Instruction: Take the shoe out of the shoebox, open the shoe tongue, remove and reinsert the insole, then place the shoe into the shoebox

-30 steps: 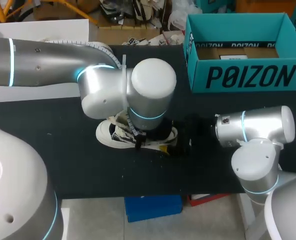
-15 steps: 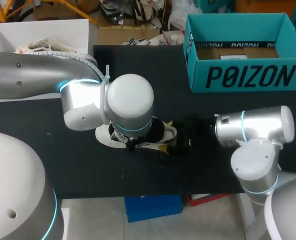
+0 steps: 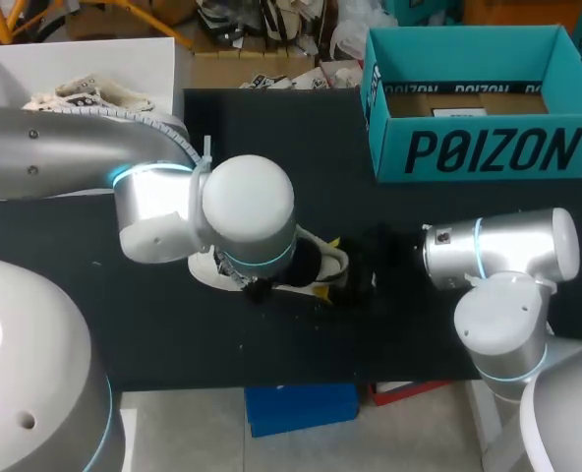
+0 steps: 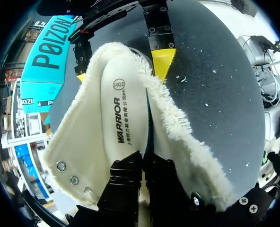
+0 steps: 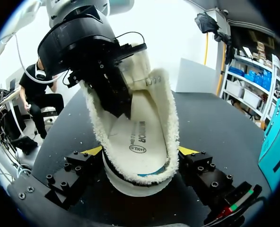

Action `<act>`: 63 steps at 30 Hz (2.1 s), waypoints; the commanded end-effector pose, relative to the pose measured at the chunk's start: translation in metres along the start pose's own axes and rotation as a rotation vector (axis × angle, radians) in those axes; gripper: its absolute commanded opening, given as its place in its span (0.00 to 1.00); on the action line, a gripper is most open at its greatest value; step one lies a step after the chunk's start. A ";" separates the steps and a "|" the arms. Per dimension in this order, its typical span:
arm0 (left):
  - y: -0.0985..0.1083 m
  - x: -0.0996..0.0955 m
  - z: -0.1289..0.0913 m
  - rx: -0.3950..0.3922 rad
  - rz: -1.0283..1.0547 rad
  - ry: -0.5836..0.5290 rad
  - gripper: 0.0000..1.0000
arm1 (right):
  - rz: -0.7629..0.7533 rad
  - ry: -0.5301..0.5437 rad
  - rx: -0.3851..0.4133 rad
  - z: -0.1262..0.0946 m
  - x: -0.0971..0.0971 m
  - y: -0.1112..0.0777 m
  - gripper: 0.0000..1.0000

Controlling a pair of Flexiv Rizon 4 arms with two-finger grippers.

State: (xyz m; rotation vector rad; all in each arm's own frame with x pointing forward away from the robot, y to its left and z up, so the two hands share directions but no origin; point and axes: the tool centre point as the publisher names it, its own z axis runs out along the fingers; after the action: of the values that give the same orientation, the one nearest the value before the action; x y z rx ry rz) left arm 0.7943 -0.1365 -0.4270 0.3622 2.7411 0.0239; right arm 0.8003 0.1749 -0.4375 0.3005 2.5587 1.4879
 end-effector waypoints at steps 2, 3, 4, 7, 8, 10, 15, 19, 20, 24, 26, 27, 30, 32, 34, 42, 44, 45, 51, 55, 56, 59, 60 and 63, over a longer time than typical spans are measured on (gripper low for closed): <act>0.003 -0.007 0.035 0.084 0.068 0.185 0.00 | 0.002 -0.001 0.002 0.000 -0.001 -0.003 0.00; 0.002 -0.006 0.032 0.103 0.066 0.200 0.00 | 0.002 -0.001 0.002 0.000 -0.001 -0.003 0.00; 0.002 -0.006 0.029 0.104 0.067 0.221 0.00 | 0.002 -0.001 0.002 0.000 -0.001 -0.003 0.00; -0.002 -0.002 0.019 0.125 0.076 0.255 0.00 | 0.002 -0.001 0.002 0.000 -0.001 -0.003 0.00; -0.003 -0.001 0.016 0.126 0.074 0.265 0.00 | 0.002 -0.001 0.002 0.000 -0.001 -0.003 0.00; -0.006 0.002 0.009 0.133 0.076 0.277 0.00 | 0.002 -0.001 0.002 0.000 -0.001 -0.003 0.00; -0.007 0.004 -0.004 0.178 0.068 0.300 0.00 | 0.002 -0.001 0.002 0.000 -0.001 -0.003 0.00; -0.006 0.003 -0.014 0.197 0.049 0.308 0.00 | 0.002 -0.001 0.002 0.000 -0.001 -0.003 0.00; -0.005 0.002 -0.017 0.206 0.045 0.310 0.00 | 0.002 -0.001 0.002 0.000 -0.001 -0.003 0.00; -0.003 0.000 -0.030 0.205 0.041 0.303 0.00 | 0.002 -0.001 0.002 0.000 -0.001 -0.003 0.00; -0.002 -0.001 -0.036 0.204 0.038 0.296 0.00 | 0.002 -0.001 0.002 0.000 -0.001 -0.003 0.00; -0.002 -0.002 -0.039 0.203 0.034 0.292 0.00 | 0.002 -0.001 0.002 0.000 -0.001 -0.003 0.00; -0.001 -0.004 -0.046 0.203 0.026 0.283 0.00 | 0.002 -0.001 0.002 0.000 -0.001 -0.003 0.00; 0.000 -0.004 -0.050 0.203 0.022 0.274 0.00 | 0.002 -0.001 0.002 0.000 -0.001 -0.003 0.00; 0.000 -0.005 -0.053 0.203 0.021 0.271 0.00 | 0.002 -0.001 0.002 0.000 -0.001 -0.003 0.00; 0.000 -0.009 -0.059 0.196 0.017 0.250 0.00 | 0.002 -0.001 0.002 0.000 -0.001 -0.003 0.00; 0.001 -0.011 -0.059 0.196 0.016 0.249 0.00 | 0.002 -0.001 0.002 0.000 -0.001 -0.003 0.00; 0.002 -0.012 -0.059 0.195 0.015 0.249 0.00 | 0.002 -0.001 0.002 0.000 -0.001 -0.003 0.00; 0.000 -0.013 -0.053 0.197 0.016 0.260 0.00 | 0.002 -0.001 0.002 0.000 -0.001 -0.003 0.00; -0.014 -0.015 -0.040 0.155 0.128 0.227 0.29 | 0.002 -0.001 0.002 0.000 -0.001 -0.003 0.00; -0.019 -0.015 -0.037 0.153 0.164 0.210 0.35 | 0.002 -0.001 0.002 0.000 -0.001 -0.003 0.00; -0.030 -0.010 -0.031 0.153 0.245 0.156 0.46 | 0.002 -0.001 0.002 0.000 -0.001 -0.003 0.00; -0.032 -0.008 -0.030 0.158 0.254 0.145 0.50 | 0.002 -0.001 0.002 0.000 -0.001 -0.003 0.00; -0.032 -0.006 -0.028 0.168 0.242 0.122 0.49 | 0.002 -0.001 0.002 0.000 -0.001 -0.003 0.00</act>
State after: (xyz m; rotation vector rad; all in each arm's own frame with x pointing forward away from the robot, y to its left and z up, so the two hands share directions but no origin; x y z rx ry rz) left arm 0.7864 -0.1674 -0.3902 0.7745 2.8257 -0.1184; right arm 0.8001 0.1732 -0.4370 0.3015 2.5595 1.4866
